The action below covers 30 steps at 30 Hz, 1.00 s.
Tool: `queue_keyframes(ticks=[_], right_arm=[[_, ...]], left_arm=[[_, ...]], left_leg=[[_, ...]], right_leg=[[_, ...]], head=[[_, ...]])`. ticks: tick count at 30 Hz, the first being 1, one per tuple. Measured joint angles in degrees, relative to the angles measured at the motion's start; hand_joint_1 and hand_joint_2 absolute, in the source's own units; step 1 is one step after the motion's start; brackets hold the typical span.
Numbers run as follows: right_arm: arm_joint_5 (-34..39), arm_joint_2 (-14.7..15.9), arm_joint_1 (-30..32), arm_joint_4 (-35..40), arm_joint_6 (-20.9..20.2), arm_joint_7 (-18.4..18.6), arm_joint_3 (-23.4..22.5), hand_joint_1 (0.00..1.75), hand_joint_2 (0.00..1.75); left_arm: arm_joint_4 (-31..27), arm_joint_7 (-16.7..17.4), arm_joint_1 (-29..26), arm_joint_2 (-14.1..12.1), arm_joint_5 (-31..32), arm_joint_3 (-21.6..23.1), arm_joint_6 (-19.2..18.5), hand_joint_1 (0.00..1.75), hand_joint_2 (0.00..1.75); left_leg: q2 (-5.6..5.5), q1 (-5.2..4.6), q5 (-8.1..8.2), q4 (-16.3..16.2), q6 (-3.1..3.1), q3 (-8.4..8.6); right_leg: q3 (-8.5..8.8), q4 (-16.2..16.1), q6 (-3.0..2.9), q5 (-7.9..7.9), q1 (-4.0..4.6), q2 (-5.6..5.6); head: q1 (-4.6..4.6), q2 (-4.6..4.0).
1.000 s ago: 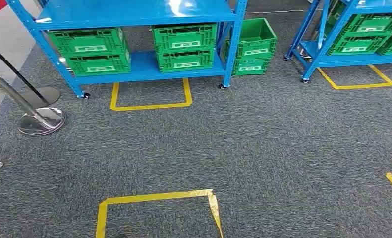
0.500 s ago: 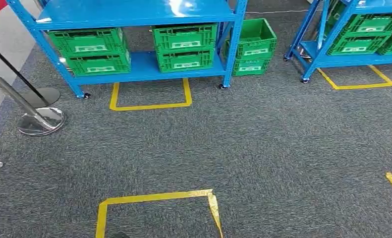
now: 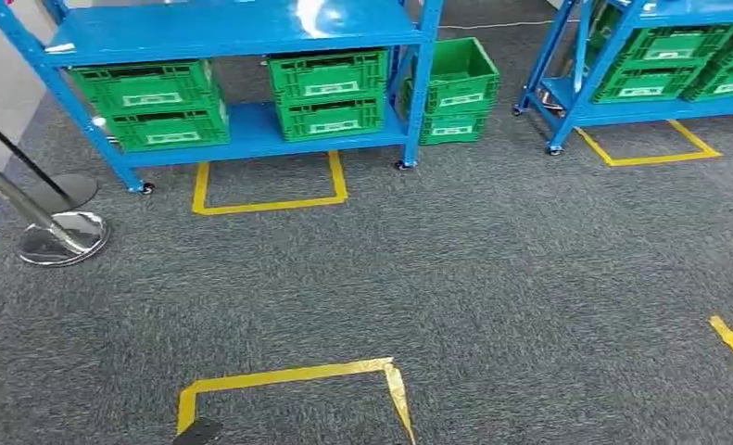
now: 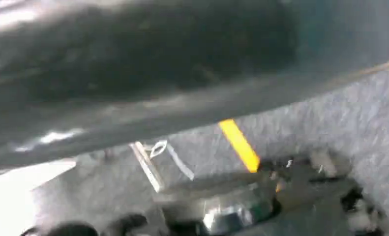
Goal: Take the parts from the cabinet and place them on the table.
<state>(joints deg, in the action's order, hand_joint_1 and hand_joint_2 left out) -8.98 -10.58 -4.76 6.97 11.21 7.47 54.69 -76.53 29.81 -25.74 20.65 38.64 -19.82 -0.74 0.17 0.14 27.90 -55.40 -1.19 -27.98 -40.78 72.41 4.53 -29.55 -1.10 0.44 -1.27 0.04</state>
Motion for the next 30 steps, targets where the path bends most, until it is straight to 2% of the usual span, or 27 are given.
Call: queue_keyframes(ticks=[2,3,4,5,6,8,9,10,11,12,13,14,15,16,17,18,19,20,21,22,24,25,26,27,28,29,30], right_arm=[[0.02,-0.13,-0.01,-0.04,-0.09,0.22,0.13,0.0,0.0],[0.0,-0.15,0.05,-0.09,-0.13,0.22,0.2,0.0,0.0],[-0.07,-0.37,-0.11,-0.09,-0.15,0.15,0.33,0.0,0.0],[-0.13,-0.54,-0.2,-0.09,-0.22,0.15,0.35,0.0,0.0],[-0.13,-0.59,-0.2,-0.09,-0.24,0.18,0.35,0.0,0.0],[-0.28,-0.66,-0.25,-0.09,-0.28,0.26,0.37,0.0,0.0],[-0.41,-0.72,-0.25,-0.09,-0.28,0.33,0.39,0.0,0.0],[-0.5,-0.76,-0.27,-0.09,-0.31,0.33,0.44,0.0,0.0],[-0.55,-0.76,-0.28,-0.09,-0.31,0.35,0.46,0.0,0.0],[-0.59,-0.79,-0.29,-0.09,-0.37,0.42,0.48,0.0,0.0],[-0.61,-0.79,-0.29,-0.09,-0.42,0.42,0.48,0.0,0.0],[-0.61,-0.79,-0.29,-0.09,-0.44,0.42,0.5,0.0,0.0],[-0.61,-0.79,-0.29,-0.09,-0.48,0.42,0.5,0.0,0.0],[-0.63,-0.79,-0.3,-0.09,-0.48,0.42,0.5,0.0,0.0],[-0.66,-0.81,-0.35,-0.09,-0.5,0.42,0.5,0.0,0.0],[-0.66,-0.87,-0.33,-0.09,-0.48,0.42,0.52,0.0,0.0],[-0.52,-0.87,-0.32,-0.11,-0.37,0.39,0.52,0.0,0.0],[-0.39,-0.87,-0.45,-0.09,-0.09,0.39,0.52,0.0,0.0],[-0.24,-0.9,-0.44,-0.09,0.24,0.44,0.52,0.0,0.0],[-0.15,-0.9,-0.43,-0.09,0.5,0.42,0.52,0.0,0.0],[0.07,-0.92,-0.49,-0.09,0.79,0.42,0.52,0.0,0.0],[0.09,-0.92,-0.49,-0.09,0.92,0.42,0.52,0.0,0.0],[0.09,-0.92,-0.48,-0.09,0.94,0.39,0.52,0.0,0.0],[0.15,-0.92,-0.48,-0.09,0.94,0.42,0.52,0.0,0.0],[0.17,-0.92,-0.48,-0.09,0.94,0.42,0.52,0.0,0.0],[0.18,-0.92,-0.48,-0.09,0.94,0.42,0.52,0.0,0.0],[0.18,-0.92,-0.48,-0.09,0.94,0.42,0.52,0.0,0.0]], left_arm=[[-1.88,-0.07,-0.8,0.07,0.18,1.9,0.17,0.0,0.0],[-2.53,-0.09,-1.06,0.13,0.26,2.73,0.22,0.0,0.0],[-3.25,-0.13,-1.33,0.15,0.35,3.34,0.28,0.0,0.0],[-3.82,-0.13,-1.59,0.26,0.35,3.84,0.33,0.0,0.0],[-4.22,-0.13,-1.9,0.26,0.39,4.15,0.35,0.0,0.0],[-5.05,-0.13,-2.23,0.2,0.55,4.74,0.5,0.0,0.0],[-5.44,-0.15,-2.38,0.2,0.59,5.0,0.5,0.0,0.0],[-5.77,-0.15,-2.4,0.2,0.66,5.2,0.52,0.0,0.0],[-5.92,-0.15,-2.52,0.2,0.83,5.33,0.5,0.0,0.0],[-6.03,-0.15,-2.8,0.18,0.87,5.44,0.5,0.0,0.0],[-6.2,-0.15,-3.11,0.18,0.92,5.55,0.5,0.0,0.0],[-6.36,-0.15,-3.35,0.13,0.92,5.64,0.5,0.0,0.0],[-6.42,-0.15,-3.44,0.13,0.94,5.68,0.5,0.0,0.0],[-6.46,-0.15,-3.52,0.13,0.94,5.68,0.48,0.0,0.0],[-6.62,-0.15,-3.57,0.11,0.94,5.68,0.48,0.0,0.0],[-6.77,-0.15,-3.7,0.11,0.96,5.7,0.48,0.0,0.0],[-6.79,-0.15,-3.83,0.11,0.96,5.7,0.5,0.0,0.0],[-6.81,-0.15,-3.83,0.09,0.96,5.72,0.5,0.0,0.0],[-6.86,-0.11,-3.81,0.17,0.96,5.79,0.56,0.0,0.0],[-7.01,-0.11,-3.93,0.15,0.98,5.9,0.59,0.0,0.0],[-7.4,-0.11,-3.95,0.15,0.98,6.14,0.63,0.0,0.0],[-7.47,-0.11,-3.95,0.15,0.98,6.16,0.63,0.0,0.0],[-7.51,-0.13,-3.94,0.15,0.98,6.14,0.65,0.0,0.0],[-7.51,-0.13,-3.95,0.15,0.98,6.16,0.65,0.0,0.0],[-7.51,-0.13,-3.95,0.15,0.98,6.16,0.68,0.0,0.0],[-7.54,-0.13,-3.96,0.15,0.98,6.16,0.68,0.0,0.0],[-7.56,-0.13,-3.96,0.15,0.98,6.16,0.65,0.0,0.0]], left_leg=[[0.18,0.15,0.79,-0.01,0.48,1.28],[0.25,0.16,1.19,0.02,0.85,1.59],[0.28,0.07,1.39,-0.12,1.25,1.67],[0.33,0.05,1.62,0.06,1.72,1.34],[0.44,0.04,1.62,0.0,2.12,1.76],[0.4,0.2,1.33,-1.06,2.67,1.86],[0.29,0.26,0.74,-3.44,2.99,0.47],[0.23,0.28,0.92,-7.1,3.3,-1.83],[0.21,0.28,2.26,-11.53,3.53,-4.97],[0.2,0.27,4.35,-15.22,3.63,-7.86],[0.18,0.27,6.14,-17.45,3.64,-10.1],[0.17,0.27,7.12,-17.89,3.56,-11.52],[0.17,0.28,6.81,-16.73,3.45,-12.02],[0.17,0.28,5.1,-14.18,3.32,-11.75],[0.11,0.28,1.57,-10.11,3.13,-10.96],[-0.02,0.26,-3.35,-6.28,3.01,-10.06],[0.02,0.22,-6.87,-3.03,2.86,-10.36],[0.05,0.23,-6.75,-3.06,2.79,-10.39],[-0.01,0.21,-6.49,-3.47,2.81,-10.15],[-0.11,0.07,-6.13,-3.67,2.68,-10.07],[-0.22,0.4,-5.96,-3.46,1.94,-9.67],[-0.17,0.37,-5.63,-3.46,1.46,-9.35],[-0.07,0.31,-5.36,-3.47,1.08,-9.13],[-0.02,0.2,-5.0,-3.48,0.76,-8.91],[-0.01,0.08,-4.64,-3.49,0.58,-8.68],[-0.03,-0.02,-4.28,-3.5,0.5,-8.34],[-0.16,-0.09,-3.89,-3.5,0.49,-7.8]], right_leg=[[5.15,-9.92,0.11,5.43,-0.16,-0.27],[6.98,-13.07,0.14,5.77,-0.1,-0.53],[6.76,-14.2,-0.32,3.62,0.28,-0.73],[7.24,-13.84,-1.4,3.22,0.44,-0.58],[7.08,-13.93,-1.84,4.03,0.46,-0.41],[7.84,-13.95,-2.63,3.66,0.24,0.11],[8.41,-14.25,-3.07,3.37,0.23,0.0],[8.99,-14.53,-3.41,3.14,0.23,0.01],[9.47,-14.73,-3.66,2.82,0.25,0.06],[9.98,-14.91,-3.79,2.43,0.28,0.25],[10.53,-14.98,-3.83,2.03,0.29,0.49],[11.14,-15.0,-3.81,1.49,0.28,0.73],[12.02,-15.0,-3.74,0.85,0.28,0.98],[12.95,-15.0,-3.65,0.28,0.27,1.12],[14.22,-14.74,-3.46,-0.51,0.21,1.37],[15.1,-14.93,-2.97,-1.33,0.19,1.39],[15.57,-14.34,-2.65,-2.3,0.51,1.32],[15.43,-14.17,-2.52,-3.24,0.73,1.57],[15.87,-14.27,-2.41,-4.43,0.78,1.55],[16.44,-14.76,-2.17,-4.75,0.67,1.49],[17.15,-14.47,-1.68,-5.38,0.51,1.01],[16.11,-12.27,-1.46,-6.7,0.58,0.46],[13.8,-8.32,-1.35,-8.7,0.63,0.18],[10.74,-3.26,-1.27,-10.85,0.63,0.05],[7.56,1.34,-1.26,-12.2,0.63,0.03],[5.56,3.35,-1.3,-11.9,0.63,0.03],[4.88,2.53,-1.44,-9.89,0.64,0.03]], head=[[0.0,0.0],[-0.02,0.0],[-0.1,0.0],[-0.13,0.0],[0.11,0.0],[0.35,0.02],[0.37,-0.02],[0.92,0.0],[0.85,0.0],[1.03,0.0],[1.03,0.0],[1.14,0.0],[1.33,0.0],[1.24,0.0],[1.38,0.0],[1.31,0.0],[1.69,0.0],[2.17,0.0],[1.94,0.0],[2.06,0.02],[1.9,0.02],[1.53,0.02],[1.36,0.02],[1.36,0.02],[1.29,0.02],[1.25,0.02],[1.27,0.02]])
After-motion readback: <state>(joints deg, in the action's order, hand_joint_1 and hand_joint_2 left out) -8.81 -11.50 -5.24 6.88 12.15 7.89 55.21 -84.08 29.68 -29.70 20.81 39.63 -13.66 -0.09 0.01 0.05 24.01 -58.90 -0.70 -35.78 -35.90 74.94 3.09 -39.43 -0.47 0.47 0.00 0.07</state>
